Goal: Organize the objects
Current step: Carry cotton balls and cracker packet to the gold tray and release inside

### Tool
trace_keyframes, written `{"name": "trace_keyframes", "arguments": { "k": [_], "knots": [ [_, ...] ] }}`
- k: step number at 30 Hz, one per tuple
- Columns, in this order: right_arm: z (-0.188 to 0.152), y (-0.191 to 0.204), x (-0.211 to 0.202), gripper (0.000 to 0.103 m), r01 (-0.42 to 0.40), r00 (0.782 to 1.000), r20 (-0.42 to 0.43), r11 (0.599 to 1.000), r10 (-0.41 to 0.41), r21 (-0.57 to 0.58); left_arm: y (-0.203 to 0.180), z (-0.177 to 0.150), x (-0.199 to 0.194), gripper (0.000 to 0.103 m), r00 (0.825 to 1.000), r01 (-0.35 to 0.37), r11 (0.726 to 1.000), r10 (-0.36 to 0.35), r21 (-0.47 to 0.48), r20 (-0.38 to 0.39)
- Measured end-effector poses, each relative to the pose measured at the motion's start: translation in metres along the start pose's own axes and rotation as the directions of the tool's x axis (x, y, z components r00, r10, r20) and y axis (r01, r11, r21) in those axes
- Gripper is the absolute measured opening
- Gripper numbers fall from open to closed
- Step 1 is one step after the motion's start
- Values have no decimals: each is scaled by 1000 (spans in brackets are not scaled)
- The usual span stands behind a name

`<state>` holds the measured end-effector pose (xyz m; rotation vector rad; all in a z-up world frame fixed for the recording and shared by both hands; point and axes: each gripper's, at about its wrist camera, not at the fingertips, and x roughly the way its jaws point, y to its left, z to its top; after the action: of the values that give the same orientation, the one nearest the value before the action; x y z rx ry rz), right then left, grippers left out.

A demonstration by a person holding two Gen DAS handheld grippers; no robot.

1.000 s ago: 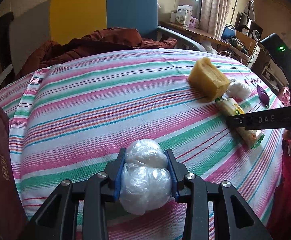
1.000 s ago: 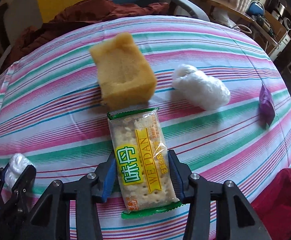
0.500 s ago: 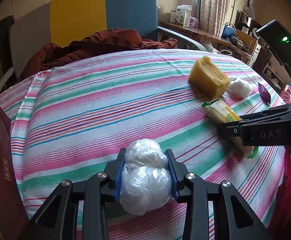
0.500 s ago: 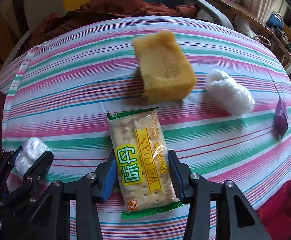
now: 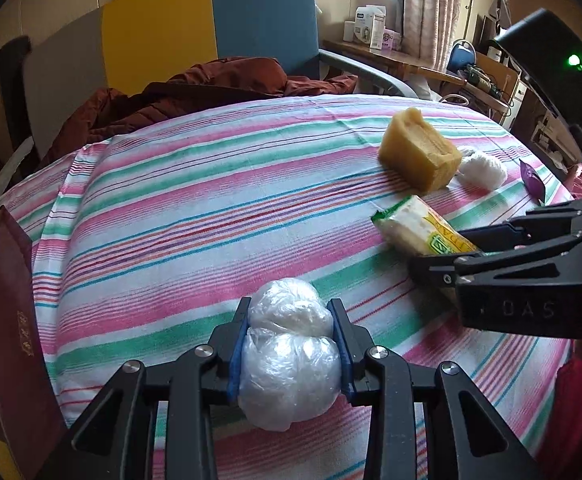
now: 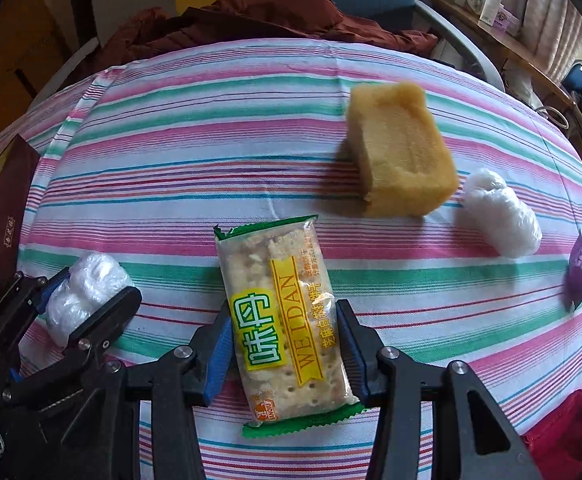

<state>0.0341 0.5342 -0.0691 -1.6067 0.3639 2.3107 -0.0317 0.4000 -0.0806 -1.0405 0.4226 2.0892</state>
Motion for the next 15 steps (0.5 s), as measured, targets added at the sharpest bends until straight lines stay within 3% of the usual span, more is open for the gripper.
{"name": "trace_keyframes", "arguments": {
  "k": [4,15],
  "knots": [
    [27,28,19,48,-5,1000,25,1000,5,-22,3,-5,-17,36,1000,9,1000,-10,-21,-14],
    [16,43,11,48,4,999,35,996,0,-88,27,-19,-93,36,998,-2,998,5,-59,56]
  ]
}}
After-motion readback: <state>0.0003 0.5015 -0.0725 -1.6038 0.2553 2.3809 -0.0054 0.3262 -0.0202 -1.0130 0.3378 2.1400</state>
